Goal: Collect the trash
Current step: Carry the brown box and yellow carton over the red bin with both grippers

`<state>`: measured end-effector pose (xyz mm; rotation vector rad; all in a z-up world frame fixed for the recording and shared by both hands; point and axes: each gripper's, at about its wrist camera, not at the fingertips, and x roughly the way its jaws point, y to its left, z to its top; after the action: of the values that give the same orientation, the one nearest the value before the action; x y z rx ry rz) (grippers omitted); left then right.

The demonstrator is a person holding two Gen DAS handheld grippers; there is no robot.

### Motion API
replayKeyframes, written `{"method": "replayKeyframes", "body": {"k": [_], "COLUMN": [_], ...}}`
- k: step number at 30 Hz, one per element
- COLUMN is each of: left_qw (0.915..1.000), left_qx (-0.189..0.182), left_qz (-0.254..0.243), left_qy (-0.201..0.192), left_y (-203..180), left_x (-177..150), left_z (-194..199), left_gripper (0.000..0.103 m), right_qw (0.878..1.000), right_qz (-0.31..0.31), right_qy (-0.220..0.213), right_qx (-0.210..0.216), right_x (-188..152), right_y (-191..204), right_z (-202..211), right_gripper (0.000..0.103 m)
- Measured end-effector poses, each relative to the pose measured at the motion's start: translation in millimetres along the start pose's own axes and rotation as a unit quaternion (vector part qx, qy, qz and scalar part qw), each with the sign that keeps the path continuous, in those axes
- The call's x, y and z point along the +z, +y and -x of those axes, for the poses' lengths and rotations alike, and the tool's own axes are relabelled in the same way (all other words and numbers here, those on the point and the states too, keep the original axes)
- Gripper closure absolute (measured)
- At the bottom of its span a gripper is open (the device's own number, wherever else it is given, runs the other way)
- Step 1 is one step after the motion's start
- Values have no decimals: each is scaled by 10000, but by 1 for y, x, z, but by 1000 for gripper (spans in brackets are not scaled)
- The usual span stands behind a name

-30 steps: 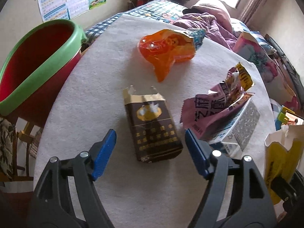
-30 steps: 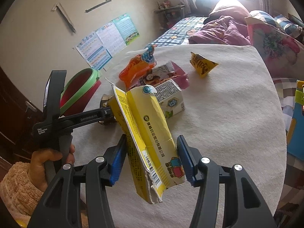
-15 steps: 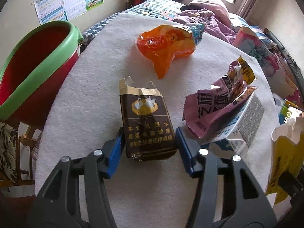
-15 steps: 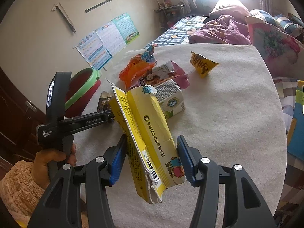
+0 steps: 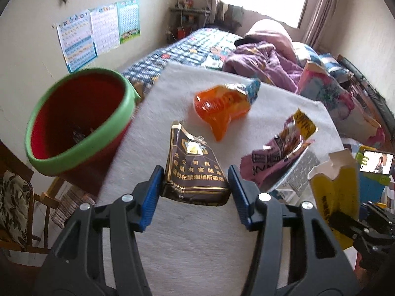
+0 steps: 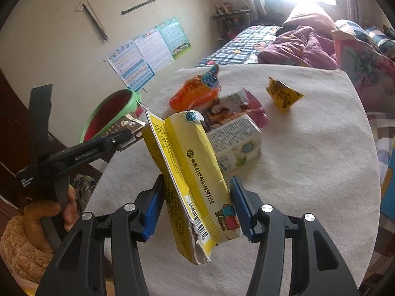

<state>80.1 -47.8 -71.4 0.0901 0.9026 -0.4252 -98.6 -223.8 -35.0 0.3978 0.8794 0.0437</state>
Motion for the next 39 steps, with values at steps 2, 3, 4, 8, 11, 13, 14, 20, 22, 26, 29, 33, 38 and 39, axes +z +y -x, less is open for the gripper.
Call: {"method": "replayKeyframes", "body": {"k": [2, 3, 4, 8, 11, 13, 14, 20, 22, 26, 29, 33, 38, 39], "left_qw": [10000, 9999, 9999, 9996, 9994, 9992, 9991, 9985, 9983, 9980, 9977, 9975, 9975, 9974], "left_qx": [13, 17, 29, 104, 150, 180, 191, 256, 260, 252, 270, 298, 346, 360], "left_qz": [31, 44, 58, 132, 204, 250, 286, 386, 411, 445, 455, 475, 481, 485], "left_qy": [-79, -108, -141, -212, -236, -251, -253, -277, -306, -365, -421, -431, -394, -392], "left_y": [6, 8, 12, 27, 42, 50, 56, 80, 89, 107, 121, 141, 165, 171], "left_x": [3, 3, 4, 4, 2, 2, 2, 5, 8, 17, 24, 32, 40, 43], "left_z": [5, 7, 9, 15, 18, 18, 18, 17, 18, 21, 23, 20, 12, 10], "left_gripper": [51, 51, 51, 51, 51, 51, 51, 51, 51, 51, 51, 51, 51, 51], "right_qw": [10000, 9999, 9999, 9998, 9996, 9996, 9996, 9995, 9995, 9995, 9994, 9993, 9990, 9988], "right_qz": [55, 92, 112, 187, 245, 277, 284, 306, 304, 288, 262, 276, 318, 348], "right_qy": [-27, -39, -45, -68, -80, -79, -65, -33, -46, -98, -177, -212, -167, -174], "right_qx": [22, 36, 45, 70, 75, 68, 62, 45, 45, 68, 107, 162, 280, 296], "right_x": [3, 6, 7, 15, 20, 21, 22, 29, 31, 40, 51, 64, 84, 87], "right_y": [6, 10, 13, 25, 34, 40, 44, 60, 63, 75, 85, 100, 125, 130], "right_z": [-1, -3, -4, -10, -15, -18, -21, -35, -38, -45, -53, -68, -93, -96], "right_gripper": [51, 51, 51, 51, 51, 51, 51, 51, 51, 51, 51, 51, 51, 51]}}
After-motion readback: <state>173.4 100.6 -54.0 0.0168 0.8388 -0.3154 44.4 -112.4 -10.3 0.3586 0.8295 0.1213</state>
